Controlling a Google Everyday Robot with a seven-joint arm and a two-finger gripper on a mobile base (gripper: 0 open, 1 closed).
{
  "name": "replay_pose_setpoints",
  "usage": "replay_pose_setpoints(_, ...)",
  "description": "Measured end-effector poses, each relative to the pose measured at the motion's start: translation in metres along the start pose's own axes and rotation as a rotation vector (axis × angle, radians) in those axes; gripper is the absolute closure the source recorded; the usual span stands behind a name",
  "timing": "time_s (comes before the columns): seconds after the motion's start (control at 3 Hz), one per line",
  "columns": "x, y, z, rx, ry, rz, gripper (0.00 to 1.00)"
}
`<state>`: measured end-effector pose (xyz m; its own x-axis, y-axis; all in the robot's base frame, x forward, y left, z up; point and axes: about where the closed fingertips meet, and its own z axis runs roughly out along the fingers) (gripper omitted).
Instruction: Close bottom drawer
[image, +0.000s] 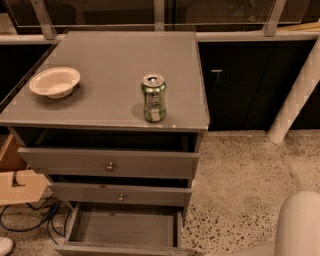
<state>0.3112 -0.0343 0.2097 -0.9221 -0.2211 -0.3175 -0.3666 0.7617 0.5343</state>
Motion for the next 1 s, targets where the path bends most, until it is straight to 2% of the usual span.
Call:
replay_pose_setpoints(0.33,0.000,0.000,0.000,0.000,0.000,0.000,1.00)
replay_pose_setpoints(0.67,-0.007,-0.007,0.014,0.008,0.001,0.005,1.00)
replay_pose_setpoints(1.0,-0.021,-0.017,0.037,0.017,-0.029,0.016,1.00)
